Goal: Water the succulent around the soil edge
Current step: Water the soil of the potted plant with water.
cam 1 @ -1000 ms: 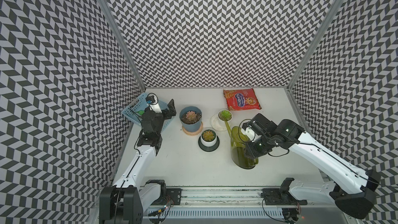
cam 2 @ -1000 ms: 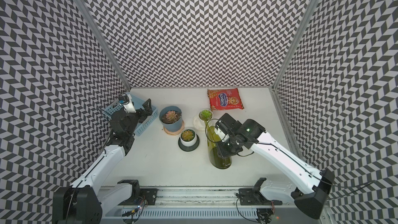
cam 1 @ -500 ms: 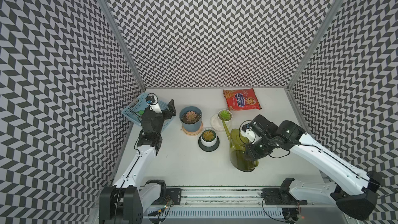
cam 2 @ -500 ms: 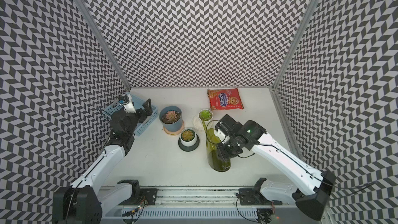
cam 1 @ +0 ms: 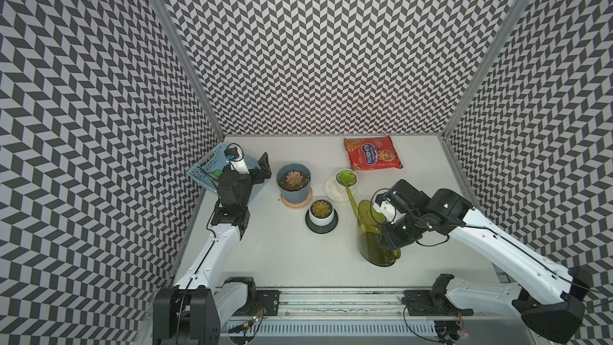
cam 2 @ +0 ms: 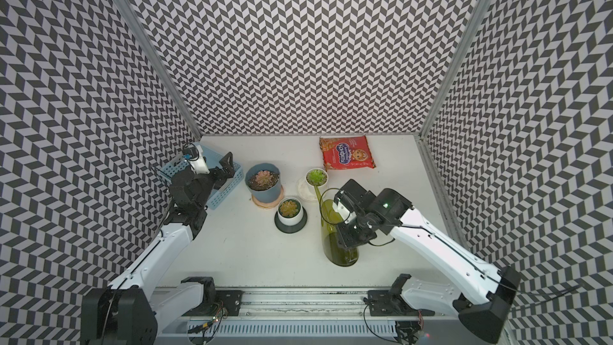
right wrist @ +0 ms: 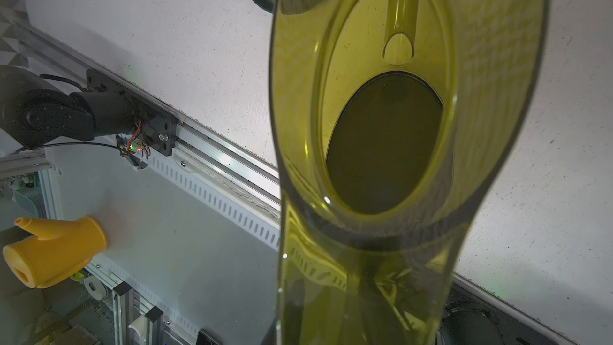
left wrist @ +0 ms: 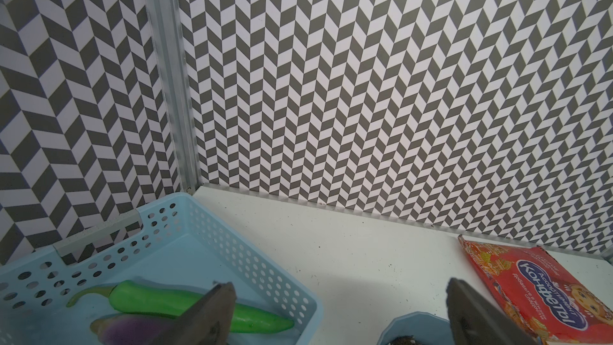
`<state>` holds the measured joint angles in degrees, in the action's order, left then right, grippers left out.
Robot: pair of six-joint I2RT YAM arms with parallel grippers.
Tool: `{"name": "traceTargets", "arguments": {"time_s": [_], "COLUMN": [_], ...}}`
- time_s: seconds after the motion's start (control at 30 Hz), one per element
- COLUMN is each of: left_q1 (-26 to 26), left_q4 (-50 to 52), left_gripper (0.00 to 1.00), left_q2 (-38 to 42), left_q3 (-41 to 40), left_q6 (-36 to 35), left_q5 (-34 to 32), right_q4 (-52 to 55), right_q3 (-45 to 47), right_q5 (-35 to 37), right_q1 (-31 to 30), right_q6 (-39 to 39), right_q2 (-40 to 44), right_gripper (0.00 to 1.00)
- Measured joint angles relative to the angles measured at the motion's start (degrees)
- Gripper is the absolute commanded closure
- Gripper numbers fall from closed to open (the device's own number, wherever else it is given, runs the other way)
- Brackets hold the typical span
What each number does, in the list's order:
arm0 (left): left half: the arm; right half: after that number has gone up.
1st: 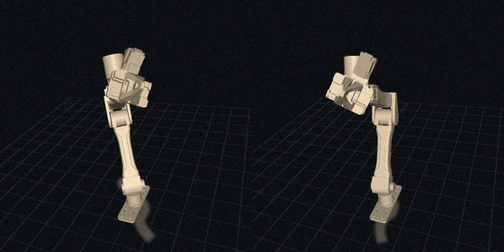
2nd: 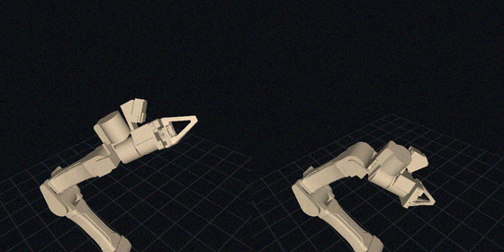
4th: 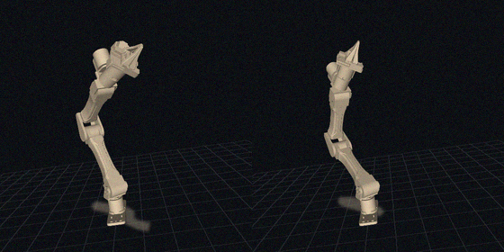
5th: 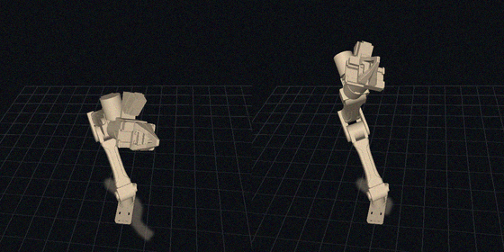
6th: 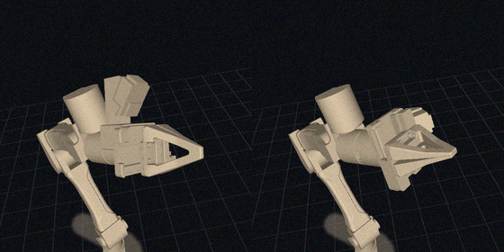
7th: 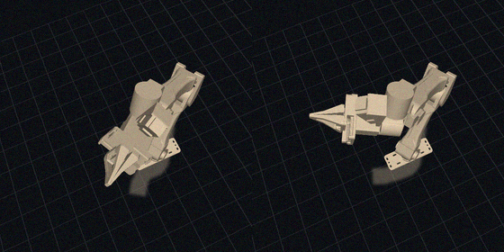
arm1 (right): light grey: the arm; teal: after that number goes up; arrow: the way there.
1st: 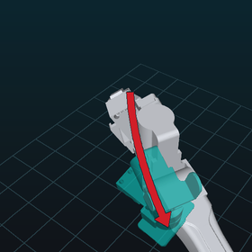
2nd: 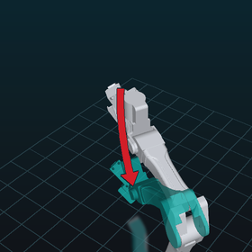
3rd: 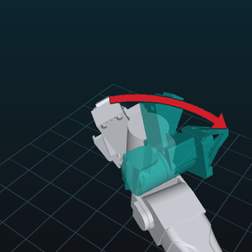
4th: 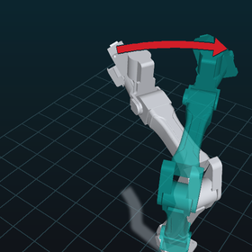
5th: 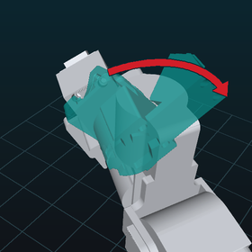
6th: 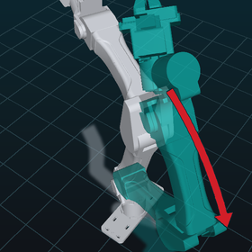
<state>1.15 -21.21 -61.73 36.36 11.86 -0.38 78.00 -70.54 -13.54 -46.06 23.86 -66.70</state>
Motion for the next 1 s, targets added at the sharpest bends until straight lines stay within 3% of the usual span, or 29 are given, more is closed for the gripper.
{"name": "traceTargets", "arguments": {"time_s": [1.0], "left_q1": [0.02], "left_q4": [0.00], "left_gripper": [0.00], "left_q2": [0.02], "left_q3": [0.00], "left_q6": [0.00], "left_q5": [0.00], "right_q4": [0.00], "right_q3": [2.05], "right_q5": [1.20], "right_q1": [3.89], "right_q6": [1.16], "right_q2": [2.56], "right_gripper": [1.00]}}
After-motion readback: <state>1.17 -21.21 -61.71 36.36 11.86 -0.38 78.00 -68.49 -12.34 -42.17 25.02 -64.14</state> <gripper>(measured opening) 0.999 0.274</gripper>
